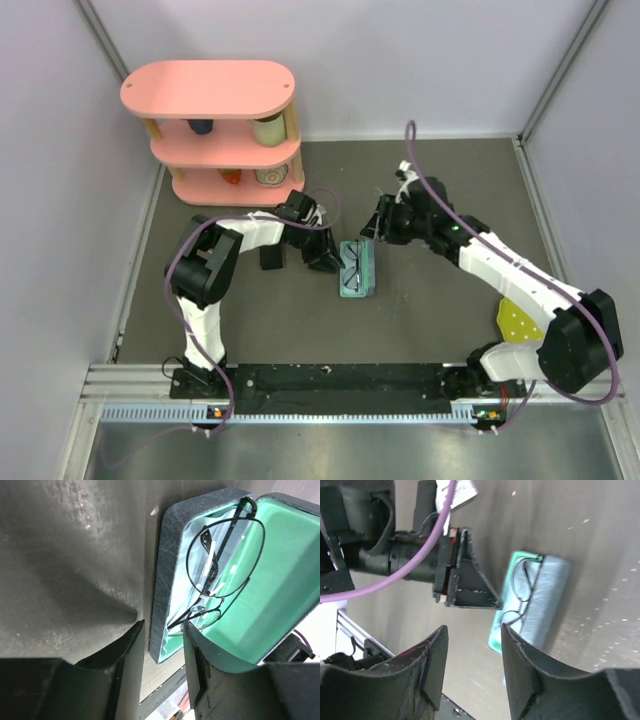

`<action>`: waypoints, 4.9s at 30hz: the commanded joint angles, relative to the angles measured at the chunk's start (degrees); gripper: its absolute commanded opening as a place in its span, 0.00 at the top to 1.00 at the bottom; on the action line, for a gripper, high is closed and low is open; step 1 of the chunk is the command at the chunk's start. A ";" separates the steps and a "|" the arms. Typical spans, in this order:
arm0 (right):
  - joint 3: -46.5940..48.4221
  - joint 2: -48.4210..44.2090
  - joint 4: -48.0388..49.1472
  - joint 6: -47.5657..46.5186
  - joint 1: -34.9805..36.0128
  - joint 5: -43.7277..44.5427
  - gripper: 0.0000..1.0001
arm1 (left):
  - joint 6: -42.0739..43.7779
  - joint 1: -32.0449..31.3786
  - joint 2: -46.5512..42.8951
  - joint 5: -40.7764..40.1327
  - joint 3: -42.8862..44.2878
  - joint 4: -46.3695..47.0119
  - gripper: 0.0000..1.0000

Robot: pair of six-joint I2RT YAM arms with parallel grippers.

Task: Organize the sunglasses
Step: Adjust the sunglasses in the sunglasses case, then close the case with sunglasses at the center of the board.

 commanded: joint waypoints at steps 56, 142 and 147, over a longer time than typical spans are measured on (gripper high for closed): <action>25.88 34.42 -26.08 11.54 19.81 37.21 0.82 | -10.96 -0.03 -0.23 4.13 -8.75 11.38 0.86; 17.99 13.15 -27.83 9.68 12.44 32.82 0.69 | -9.11 0.06 0.74 3.69 -8.14 9.80 0.87; 12.89 13.94 -25.73 6.18 6.27 30.44 0.95 | -8.67 0.06 1.35 2.99 -8.05 9.45 0.88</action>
